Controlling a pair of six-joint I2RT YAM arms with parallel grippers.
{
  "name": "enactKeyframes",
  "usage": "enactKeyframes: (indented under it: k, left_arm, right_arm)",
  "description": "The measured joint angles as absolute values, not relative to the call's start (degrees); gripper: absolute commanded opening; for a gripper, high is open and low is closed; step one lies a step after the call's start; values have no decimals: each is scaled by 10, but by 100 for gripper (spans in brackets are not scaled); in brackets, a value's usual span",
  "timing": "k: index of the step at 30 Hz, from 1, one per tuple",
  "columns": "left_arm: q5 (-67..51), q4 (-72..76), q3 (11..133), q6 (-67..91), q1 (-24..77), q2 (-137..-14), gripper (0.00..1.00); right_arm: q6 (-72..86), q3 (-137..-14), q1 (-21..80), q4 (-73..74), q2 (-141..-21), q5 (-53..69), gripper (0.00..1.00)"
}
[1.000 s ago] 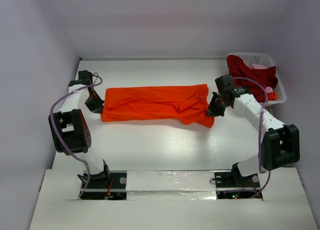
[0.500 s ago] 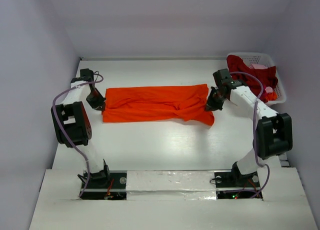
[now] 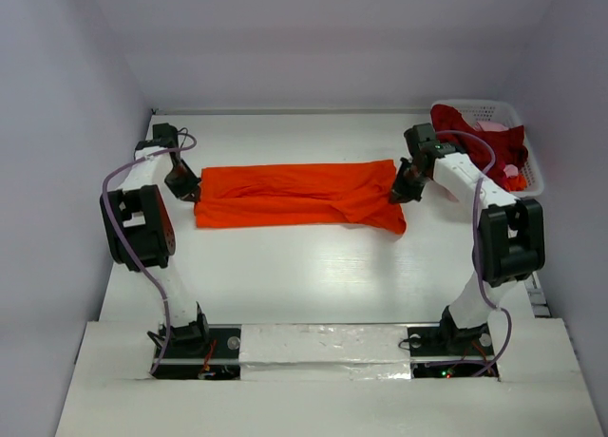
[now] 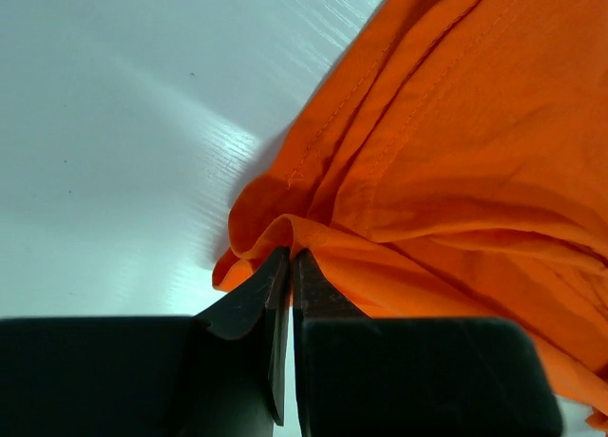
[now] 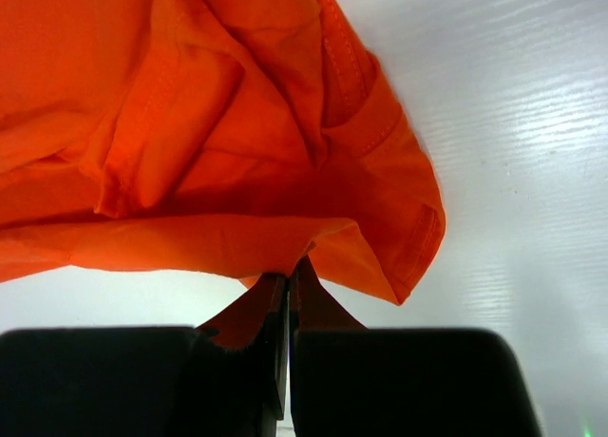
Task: Fold and stack the t-shirts
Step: Fold the other side of the tshirt into a rectangle
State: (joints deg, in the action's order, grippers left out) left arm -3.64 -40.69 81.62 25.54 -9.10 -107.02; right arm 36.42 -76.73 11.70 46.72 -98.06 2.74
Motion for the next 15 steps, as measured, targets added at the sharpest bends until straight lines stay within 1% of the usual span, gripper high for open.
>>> enactKeyframes:
  k: [8,15]
  left_arm:
    - [-37,-399,816,255,-91,-1081,0]
    - [-37,-393,821,255,-91,-1092,0]
  right_arm:
    - [354,-811,116,466,-1000,30,0]
    - [347,-821,116,465,-1027,34,0]
